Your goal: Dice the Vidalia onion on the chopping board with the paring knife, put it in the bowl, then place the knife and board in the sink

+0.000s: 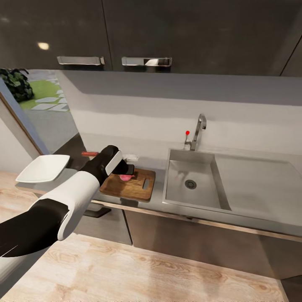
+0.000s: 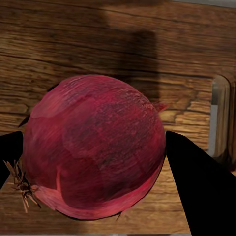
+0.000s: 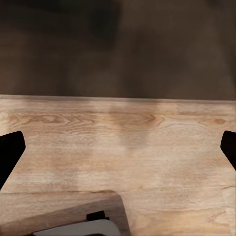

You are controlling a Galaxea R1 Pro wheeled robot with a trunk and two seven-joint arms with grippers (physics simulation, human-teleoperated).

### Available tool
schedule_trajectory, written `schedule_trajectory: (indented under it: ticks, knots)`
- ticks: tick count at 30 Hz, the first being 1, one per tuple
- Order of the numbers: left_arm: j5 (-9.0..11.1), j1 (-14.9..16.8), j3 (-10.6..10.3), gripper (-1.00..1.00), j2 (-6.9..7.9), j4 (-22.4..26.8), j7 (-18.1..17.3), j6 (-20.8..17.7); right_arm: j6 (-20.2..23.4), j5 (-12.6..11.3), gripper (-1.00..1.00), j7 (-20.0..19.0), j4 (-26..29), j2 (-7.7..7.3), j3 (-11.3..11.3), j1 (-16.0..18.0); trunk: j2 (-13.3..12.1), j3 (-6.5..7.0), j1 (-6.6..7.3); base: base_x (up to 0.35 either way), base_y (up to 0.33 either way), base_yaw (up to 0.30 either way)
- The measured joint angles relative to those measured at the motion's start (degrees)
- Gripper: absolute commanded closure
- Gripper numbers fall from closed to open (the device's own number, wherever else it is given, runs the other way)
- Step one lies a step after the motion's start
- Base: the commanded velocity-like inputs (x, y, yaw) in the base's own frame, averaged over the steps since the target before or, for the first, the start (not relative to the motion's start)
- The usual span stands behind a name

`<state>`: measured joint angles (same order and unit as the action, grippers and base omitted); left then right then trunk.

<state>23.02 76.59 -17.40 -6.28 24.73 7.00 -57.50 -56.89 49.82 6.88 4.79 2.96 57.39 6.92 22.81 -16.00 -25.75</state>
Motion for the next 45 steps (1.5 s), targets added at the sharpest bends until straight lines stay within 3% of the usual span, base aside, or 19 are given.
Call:
schedule_trajectory:
  ticks: [45]
  knots:
    - [0.0, 0.01, 0.04, 1.0, -0.07, -2.02, 0.08, 0.18, 0.0, 0.01, -1.0, 0.0, 0.0, 0.0, 0.0, 0.0, 0.01, -1.12, 0.0, 0.0, 0.0, 0.0]
